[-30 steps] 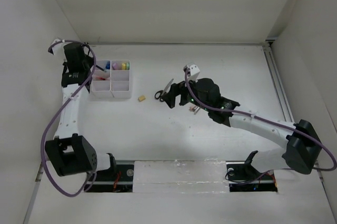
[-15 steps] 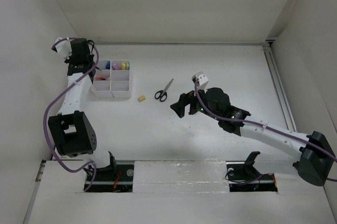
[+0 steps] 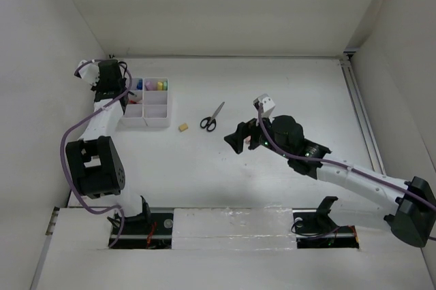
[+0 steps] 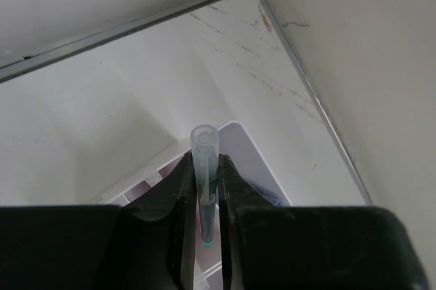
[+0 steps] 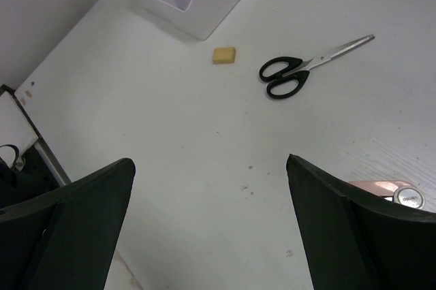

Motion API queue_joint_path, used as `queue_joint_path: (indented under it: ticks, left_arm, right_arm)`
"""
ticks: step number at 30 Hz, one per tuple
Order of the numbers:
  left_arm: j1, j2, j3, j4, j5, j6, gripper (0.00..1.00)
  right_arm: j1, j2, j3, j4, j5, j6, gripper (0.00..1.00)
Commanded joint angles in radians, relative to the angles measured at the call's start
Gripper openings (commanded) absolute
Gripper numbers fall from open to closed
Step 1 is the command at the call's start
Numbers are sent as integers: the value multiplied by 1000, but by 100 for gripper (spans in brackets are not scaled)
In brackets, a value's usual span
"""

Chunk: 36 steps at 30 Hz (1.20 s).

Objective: Sort the stationery into containers
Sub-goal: Place the pen in the storage box, then pick up the stapler from the center of the board.

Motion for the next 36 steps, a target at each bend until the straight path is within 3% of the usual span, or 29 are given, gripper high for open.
queue_joint_path:
  ticks: [1,2,6,12,15,16,22,25,29,36]
  left_arm:
    - [3,13,-17,66,8,-48,0]
    - [3,13,-29,66,8,-48,0]
    - [3,13,-61,114,29,-48,18]
    - [-8,-26,-61,114,40,-39,67]
    - [-39,-87,-54,132,49,-7,84]
    - [-57,-98,-36,114,63,4,100]
    - [-67,-187,172,-91,181,36,100]
    - [-67,-268,222,-170,256,72,100]
    - [-67,-374,203,-243,391,118,100]
    - [-67,-527,57,-335,537,231,100]
  right_arm:
    - [-8,-23,-9,11,18,-16,99]
    - [-8,-23,-9,11,18,-16,99]
    - [-8,-34,-9,2,18,-26,99]
    - [-8,-34,-18,2,39,-26,99]
    - [-8,-12,5,-9,75,-26,99]
    - [-8,-3,19,-32,88,-26,99]
    - [-8,49,89,-150,257,19,99]
    - [-8,70,120,-282,461,138,99]
    - [-17,124,145,-490,654,454,99]
    - [-18,253,241,-668,721,637,90]
